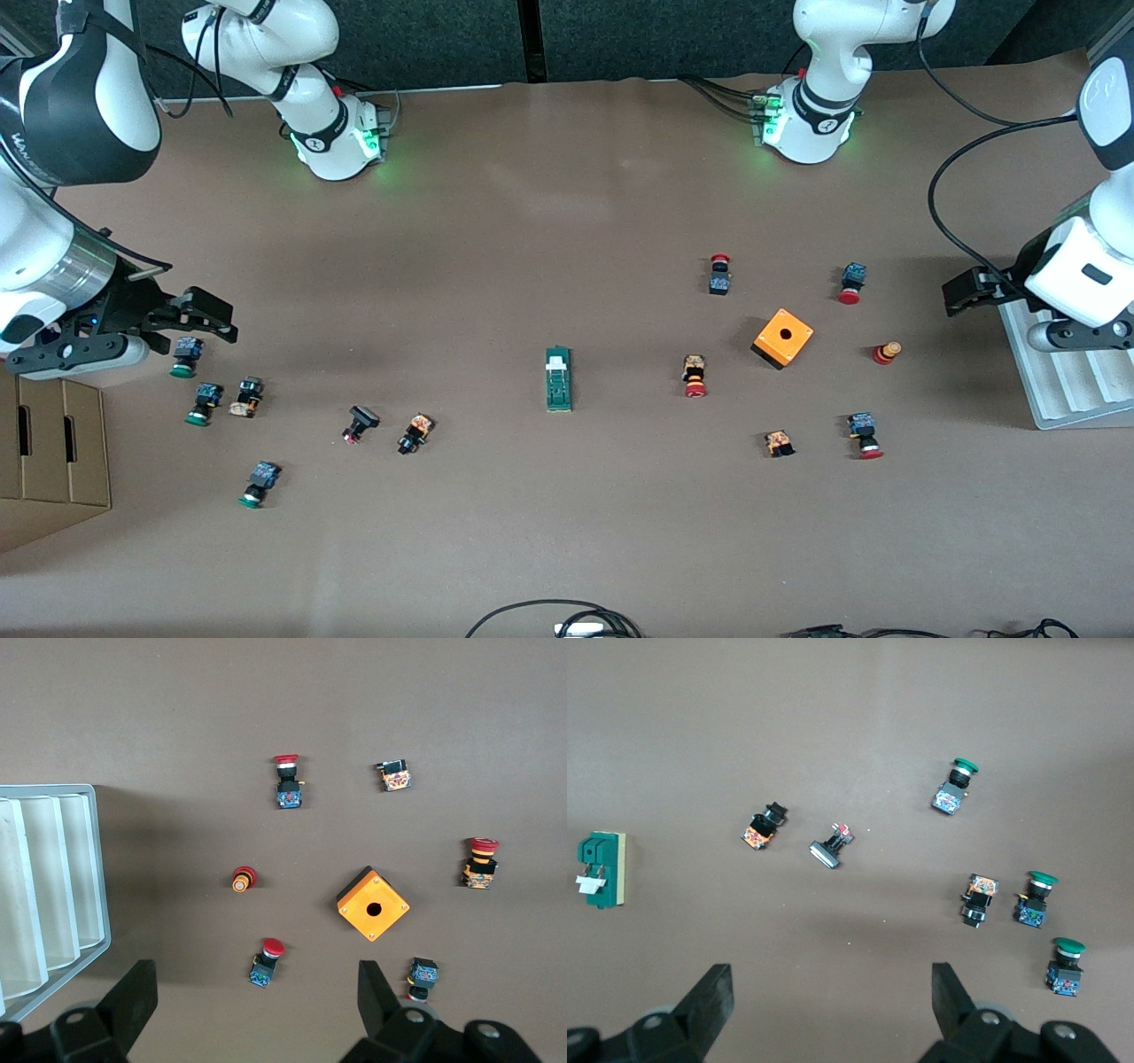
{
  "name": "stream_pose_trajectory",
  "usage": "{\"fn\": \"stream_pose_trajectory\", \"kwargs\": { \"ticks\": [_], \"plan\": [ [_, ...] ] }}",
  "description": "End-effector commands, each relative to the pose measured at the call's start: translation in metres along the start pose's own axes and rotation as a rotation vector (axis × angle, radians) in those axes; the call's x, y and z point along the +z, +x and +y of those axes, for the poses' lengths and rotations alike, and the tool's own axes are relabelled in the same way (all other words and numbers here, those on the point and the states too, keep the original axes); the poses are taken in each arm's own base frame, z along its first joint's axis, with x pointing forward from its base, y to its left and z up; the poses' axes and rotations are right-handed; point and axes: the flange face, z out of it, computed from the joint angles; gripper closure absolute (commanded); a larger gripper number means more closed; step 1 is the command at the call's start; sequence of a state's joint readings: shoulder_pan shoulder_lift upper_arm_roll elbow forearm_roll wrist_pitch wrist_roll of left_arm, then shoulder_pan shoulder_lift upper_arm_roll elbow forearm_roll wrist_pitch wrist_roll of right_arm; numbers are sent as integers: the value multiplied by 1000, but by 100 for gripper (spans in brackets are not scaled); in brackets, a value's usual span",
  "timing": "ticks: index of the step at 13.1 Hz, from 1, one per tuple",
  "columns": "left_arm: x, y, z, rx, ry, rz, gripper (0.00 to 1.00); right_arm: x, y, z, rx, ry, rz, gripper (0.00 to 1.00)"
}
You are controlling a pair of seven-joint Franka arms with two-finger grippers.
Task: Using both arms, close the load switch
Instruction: 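Move the left gripper over the green load switch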
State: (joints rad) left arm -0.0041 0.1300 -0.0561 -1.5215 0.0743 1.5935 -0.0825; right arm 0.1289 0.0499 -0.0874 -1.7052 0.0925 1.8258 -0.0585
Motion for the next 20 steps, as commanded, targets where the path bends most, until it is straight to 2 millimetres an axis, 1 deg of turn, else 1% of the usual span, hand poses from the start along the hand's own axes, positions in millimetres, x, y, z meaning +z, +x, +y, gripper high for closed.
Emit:
{"fn": "stream_pose_trajectory", "kwargs": {
  "ticks": [1, 5, 7, 9, 10, 11, 12, 13, 14, 15, 17, 18, 19, 20],
  "plan": [
    [-8, -4, 0, -14, -11, -3, 0, -1, 0, 1, -21, -10, -15, 0],
    [-8, -4, 1, -13, -12, -6, 0, -3, 1, 2, -18, -12, -11, 0],
    [-8, -5, 12, -5, -41, -8, 0, -4, 0, 1, -18, -12, -10, 0],
    [-3, -1, 27, -87, -128, -15, 0, -4, 0, 1, -21, -17, -11, 0],
    [-5, -2, 51, -99, -127, -4, 0, -3, -1, 1, -29, -33, -21, 0],
    [-1, -3, 78, -117, -123, -8, 0, -3, -2, 0, -40, -53, -27, 0],
    [-2, -9, 115, -134, -117, -2, 0, -4, -3, -2, -42, -56, -29, 0],
    [6, -9, 145, -180, -121, -2, 0, -3, -3, -1, -41, -56, -34, 0],
    [9, -12, 176, -219, -124, 13, 0, -4, -4, -1, -39, -55, -34, 0],
    [14, -20, 215, -244, -109, 32, 0, -4, -5, -1, -40, -59, -41, 0],
    [30, -29, 266, -261, -60, 83, 0, -3, -5, 0, -42, -68, -47, 0],
    [40, -37, 297, -240, -46, 109, 0, -2, -5, 0, -43, -68, -50, 0],
    [51, -42, 322, -257, -27, 144, 0, -1, -5, 1, -41, -68, -51, 0],
    [61, -44, 341, -301, -23, 174, 0, 0, -5, 2, -40, -68, -53, 0]
  ]
}}
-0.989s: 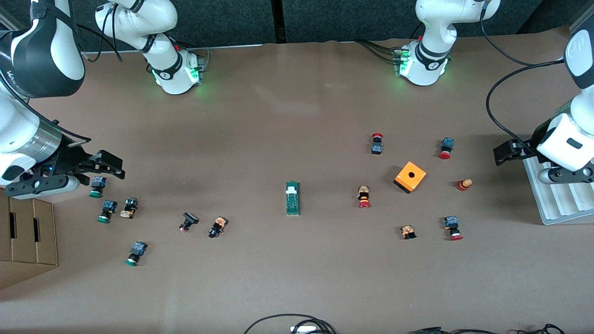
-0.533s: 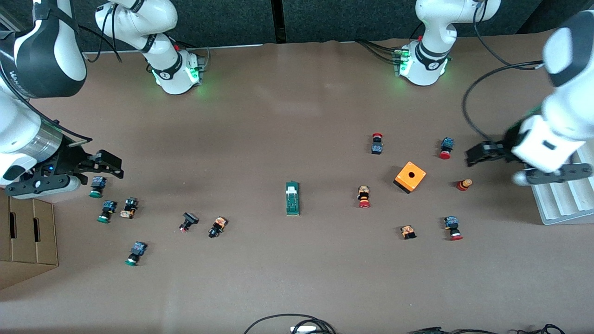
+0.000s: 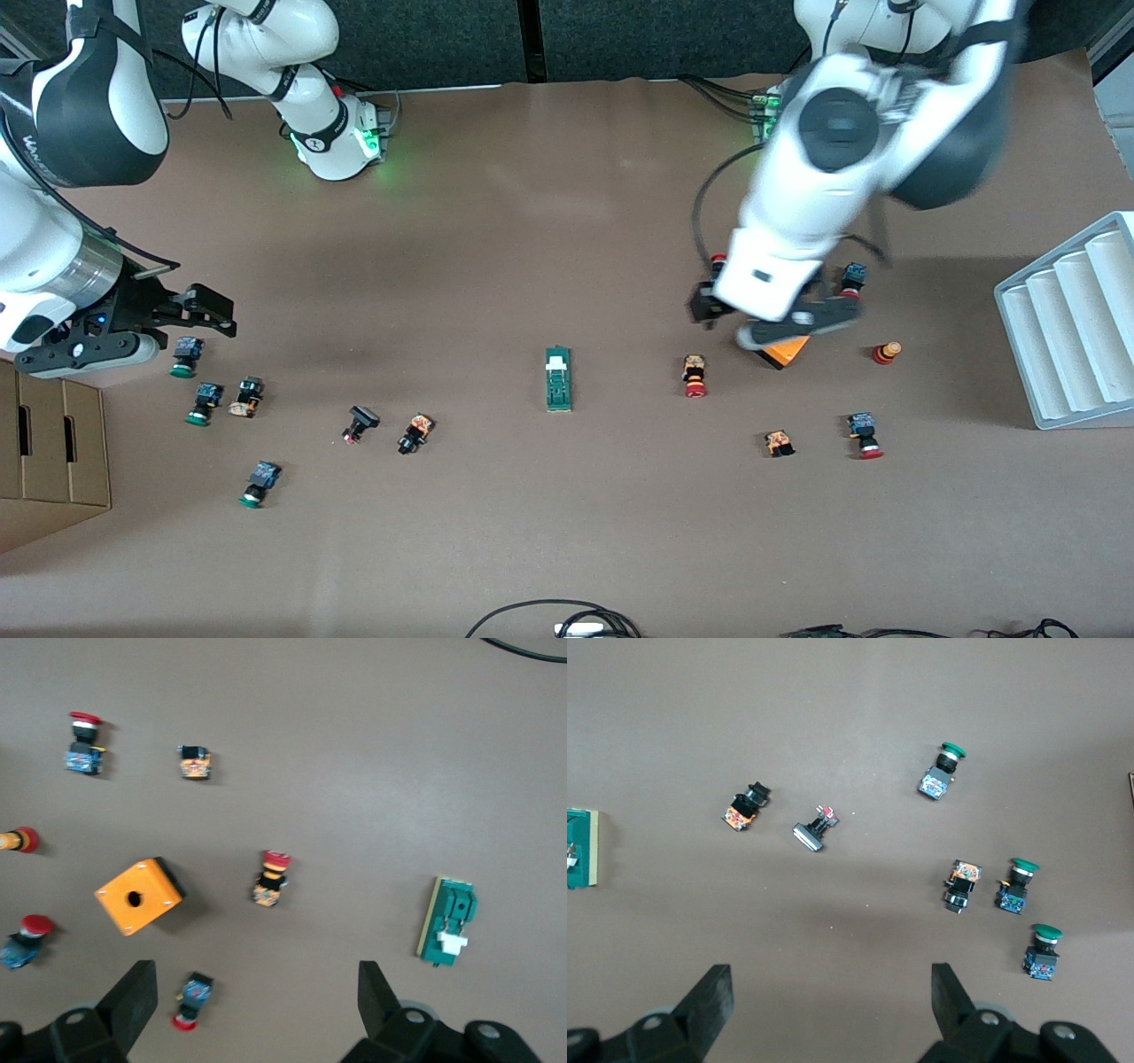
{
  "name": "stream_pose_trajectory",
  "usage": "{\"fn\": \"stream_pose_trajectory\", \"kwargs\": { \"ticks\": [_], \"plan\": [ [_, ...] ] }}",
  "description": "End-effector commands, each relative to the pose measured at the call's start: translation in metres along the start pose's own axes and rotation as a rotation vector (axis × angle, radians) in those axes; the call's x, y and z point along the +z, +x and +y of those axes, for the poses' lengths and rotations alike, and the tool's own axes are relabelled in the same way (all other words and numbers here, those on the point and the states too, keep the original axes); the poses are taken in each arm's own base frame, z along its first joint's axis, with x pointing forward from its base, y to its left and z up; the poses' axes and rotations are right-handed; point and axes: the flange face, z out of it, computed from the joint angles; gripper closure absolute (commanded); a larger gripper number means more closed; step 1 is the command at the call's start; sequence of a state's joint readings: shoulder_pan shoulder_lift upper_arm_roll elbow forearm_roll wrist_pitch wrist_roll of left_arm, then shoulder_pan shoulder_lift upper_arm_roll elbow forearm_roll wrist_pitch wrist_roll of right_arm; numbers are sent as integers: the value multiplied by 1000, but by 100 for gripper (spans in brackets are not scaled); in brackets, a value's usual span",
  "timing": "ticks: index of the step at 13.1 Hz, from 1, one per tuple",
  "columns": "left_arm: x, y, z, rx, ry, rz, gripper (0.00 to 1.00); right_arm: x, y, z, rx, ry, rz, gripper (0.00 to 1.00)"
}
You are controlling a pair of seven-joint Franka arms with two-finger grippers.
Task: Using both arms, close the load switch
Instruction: 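Move the left gripper over the green load switch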
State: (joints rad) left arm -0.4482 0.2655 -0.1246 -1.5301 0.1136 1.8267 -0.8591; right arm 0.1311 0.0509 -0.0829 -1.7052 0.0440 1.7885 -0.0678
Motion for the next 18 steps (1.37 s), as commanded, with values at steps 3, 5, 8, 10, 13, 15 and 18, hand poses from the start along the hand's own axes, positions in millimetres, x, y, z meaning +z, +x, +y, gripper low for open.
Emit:
{"fn": "stream_pose_trajectory", "kwargs": {
  "ticks": [3, 5, 8, 10, 13, 15, 18],
  "plan": [
    [43, -47, 76, -86, -3, 76, 0, 0, 0, 3, -8, -24, -17, 0],
    [59, -71, 100, -31, 46, 154, 0, 3, 0, 4, -7, -24, -23, 0],
    [88, -112, 132, -208, 28, 207, 0, 6, 0, 4, -9, -24, -29, 0],
    [120, -148, 156, -220, 59, 274, 0, 7, 0, 5, -7, -24, -31, 0],
    [175, -203, 187, -109, 108, 427, 0, 12, 0, 5, -7, -23, -46, 0],
    [203, -230, 198, -186, 72, 468, 0, 15, 1, 6, -2, -23, -58, 0],
    [250, -249, 207, -78, 59, 562, 0, 17, 1, 5, -3, -23, -63, 0]
  ]
}}
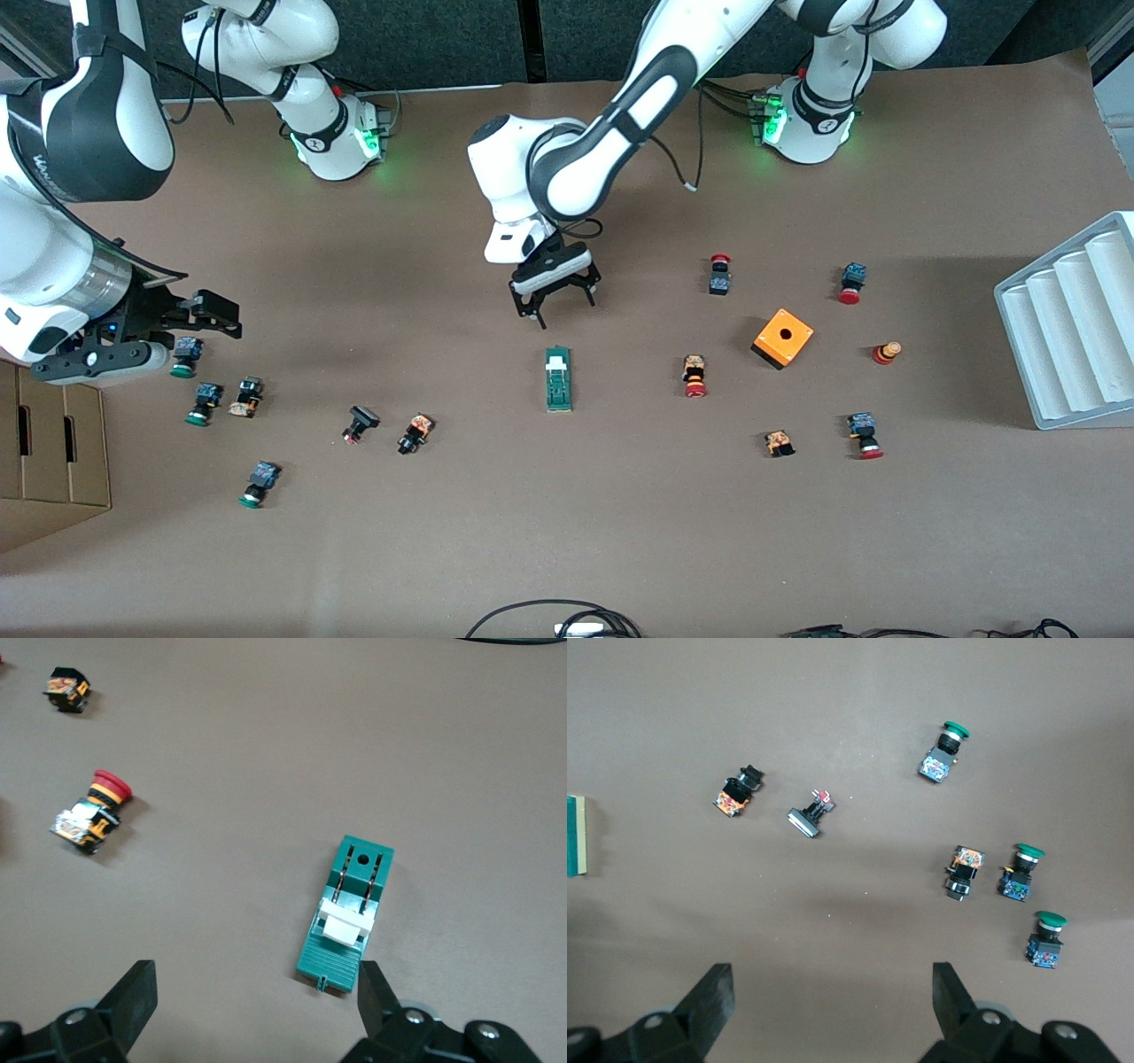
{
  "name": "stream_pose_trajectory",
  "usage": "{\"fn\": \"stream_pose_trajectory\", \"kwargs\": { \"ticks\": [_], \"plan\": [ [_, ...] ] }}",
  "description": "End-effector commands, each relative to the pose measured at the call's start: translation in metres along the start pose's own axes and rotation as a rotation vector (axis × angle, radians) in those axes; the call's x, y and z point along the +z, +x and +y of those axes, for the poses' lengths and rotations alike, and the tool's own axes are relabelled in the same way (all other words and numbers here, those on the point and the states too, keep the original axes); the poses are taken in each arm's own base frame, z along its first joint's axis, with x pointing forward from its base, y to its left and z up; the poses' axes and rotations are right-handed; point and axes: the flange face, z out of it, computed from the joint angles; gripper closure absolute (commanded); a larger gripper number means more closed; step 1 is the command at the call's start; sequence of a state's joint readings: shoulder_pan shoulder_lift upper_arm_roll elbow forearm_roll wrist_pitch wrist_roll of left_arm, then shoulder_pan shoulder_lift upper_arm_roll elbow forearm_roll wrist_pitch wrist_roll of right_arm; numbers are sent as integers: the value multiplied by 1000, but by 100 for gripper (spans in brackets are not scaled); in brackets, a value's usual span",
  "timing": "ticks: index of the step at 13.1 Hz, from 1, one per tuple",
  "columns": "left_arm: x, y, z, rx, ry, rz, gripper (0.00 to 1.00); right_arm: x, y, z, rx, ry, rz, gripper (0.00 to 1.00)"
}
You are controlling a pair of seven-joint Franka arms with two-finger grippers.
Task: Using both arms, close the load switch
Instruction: 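Move the left gripper over the green load switch, then lower the left gripper onto the switch base while the right gripper approaches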
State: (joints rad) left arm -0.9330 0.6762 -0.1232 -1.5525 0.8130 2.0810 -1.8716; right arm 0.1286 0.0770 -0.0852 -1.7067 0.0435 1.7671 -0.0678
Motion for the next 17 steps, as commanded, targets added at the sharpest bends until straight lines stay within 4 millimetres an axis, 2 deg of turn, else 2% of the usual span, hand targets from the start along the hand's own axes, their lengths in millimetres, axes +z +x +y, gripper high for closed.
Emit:
{"fn": "stream_pose_trajectory", "kwargs": {
  "ticks": [1, 3, 4, 7, 9, 10, 12, 13, 15, 17],
  "plan": [
    [10, -26, 12, 43, -80, 32, 0, 1, -1, 2, -7, -24, -17, 0],
    [12, -40, 14, -3, -95, 32, 0, 3, 0, 1, -7, -24, -20, 0],
    [8, -57, 14, 7, -115, 64, 0, 8, 1, -1, -8, -24, -30, 0],
    [28, -98, 13, -87, -211, 158, 0, 22, 10, -10, -21, -19, -34, 0],
    [48, -120, 2, -22, -224, 219, 0, 21, 10, -13, -29, -9, -31, 0],
    [52, -126, -1, -2, -218, 235, 0, 18, 8, -8, -23, -7, -32, 0],
    [67, -141, -9, 48, -170, 329, 0, 21, 10, -13, 0, 57, -26, 0],
    [76, -144, -12, 65, -155, 379, 0, 19, 13, -14, 11, 89, -7, 0],
    [81, -151, -13, 80, -151, 390, 0, 15, 18, -16, 27, 153, 22, 0],
    [92, -153, -13, 116, -180, 435, 0, 12, 21, -7, 58, 164, 50, 0]
  ]
}}
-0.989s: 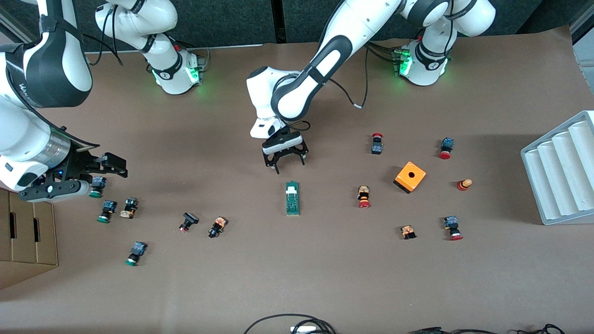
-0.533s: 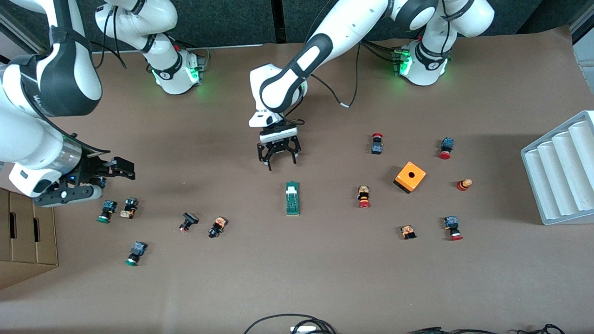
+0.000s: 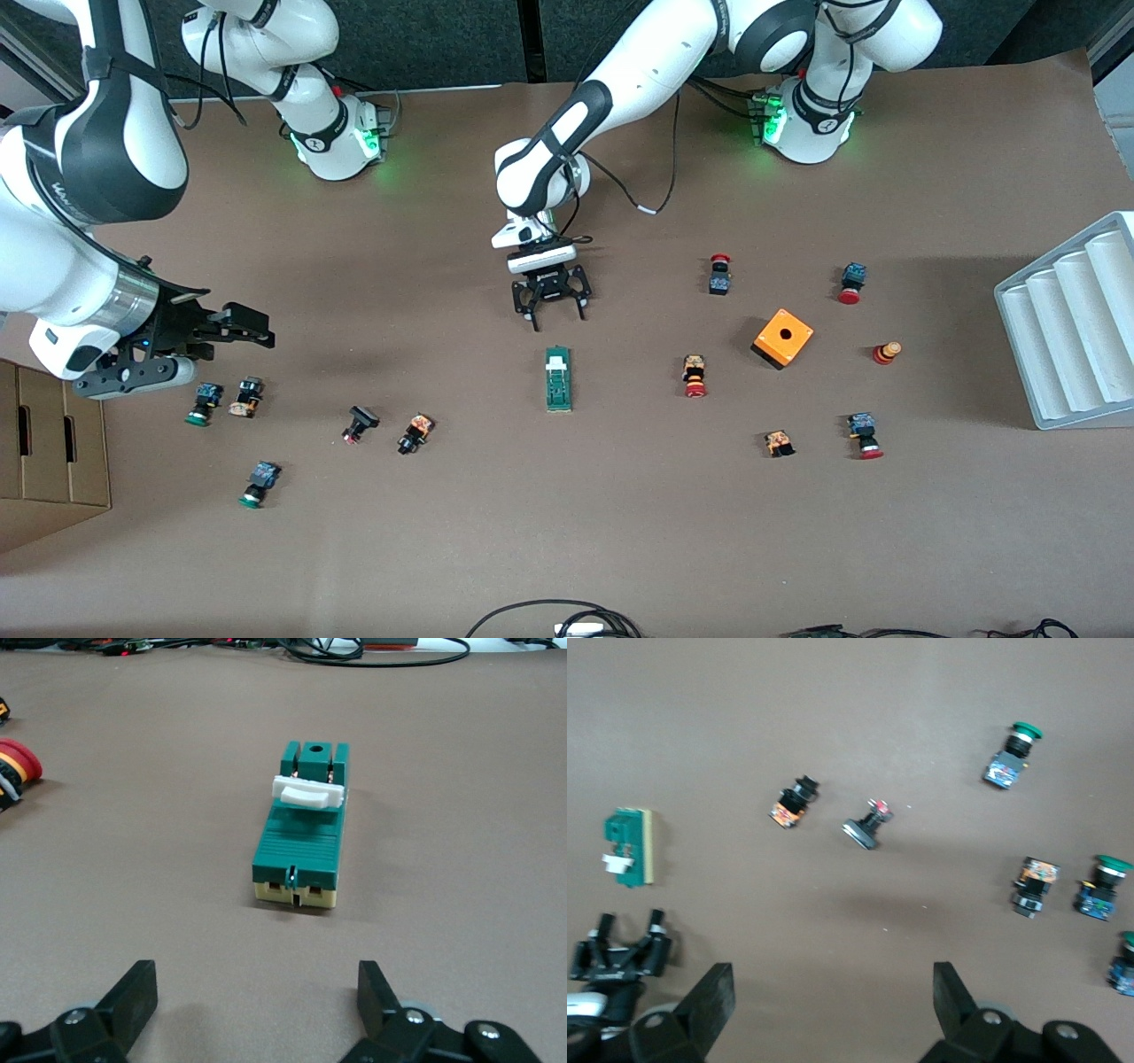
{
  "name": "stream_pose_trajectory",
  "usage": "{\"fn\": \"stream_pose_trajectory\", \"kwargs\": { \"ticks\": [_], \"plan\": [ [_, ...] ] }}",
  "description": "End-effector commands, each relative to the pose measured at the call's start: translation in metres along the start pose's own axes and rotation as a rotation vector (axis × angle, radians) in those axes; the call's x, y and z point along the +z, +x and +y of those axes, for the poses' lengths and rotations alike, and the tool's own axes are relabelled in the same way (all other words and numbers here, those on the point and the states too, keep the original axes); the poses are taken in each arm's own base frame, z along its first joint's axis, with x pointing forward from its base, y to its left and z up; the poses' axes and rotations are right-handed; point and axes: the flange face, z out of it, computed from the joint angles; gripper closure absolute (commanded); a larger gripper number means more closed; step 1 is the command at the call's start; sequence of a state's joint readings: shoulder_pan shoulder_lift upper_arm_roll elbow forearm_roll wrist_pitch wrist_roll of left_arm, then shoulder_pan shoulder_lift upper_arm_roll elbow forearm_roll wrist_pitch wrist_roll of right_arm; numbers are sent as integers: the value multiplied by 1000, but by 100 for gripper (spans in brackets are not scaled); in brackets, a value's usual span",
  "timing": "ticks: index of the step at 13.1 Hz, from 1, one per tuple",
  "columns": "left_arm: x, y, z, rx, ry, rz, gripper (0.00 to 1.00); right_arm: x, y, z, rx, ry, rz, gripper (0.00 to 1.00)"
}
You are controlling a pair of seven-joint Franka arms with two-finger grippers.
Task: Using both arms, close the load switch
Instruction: 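Lower the left gripper onto the switch base while the right gripper approaches, then grasp the white switch handle with the right gripper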
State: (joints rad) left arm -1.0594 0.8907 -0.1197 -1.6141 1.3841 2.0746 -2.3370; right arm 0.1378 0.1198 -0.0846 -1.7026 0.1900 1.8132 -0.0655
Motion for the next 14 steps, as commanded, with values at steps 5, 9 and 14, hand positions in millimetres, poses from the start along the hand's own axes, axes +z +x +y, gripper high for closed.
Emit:
{"fn": "stream_pose_trajectory", "kwargs": {
  "ticks": [5, 9, 14],
  "plan": [
    [37, -37, -12, 65, -57, 178, 0, 30, 32, 18, 217, 57, 71, 0],
    [38, -25, -13, 44, -26, 215, 0, 65, 51, -15, 524, 122, 91, 0],
    [34, 0, 0, -41, -23, 247, 0, 106, 53, -102, 898, 203, 41, 0]
  ]
}}
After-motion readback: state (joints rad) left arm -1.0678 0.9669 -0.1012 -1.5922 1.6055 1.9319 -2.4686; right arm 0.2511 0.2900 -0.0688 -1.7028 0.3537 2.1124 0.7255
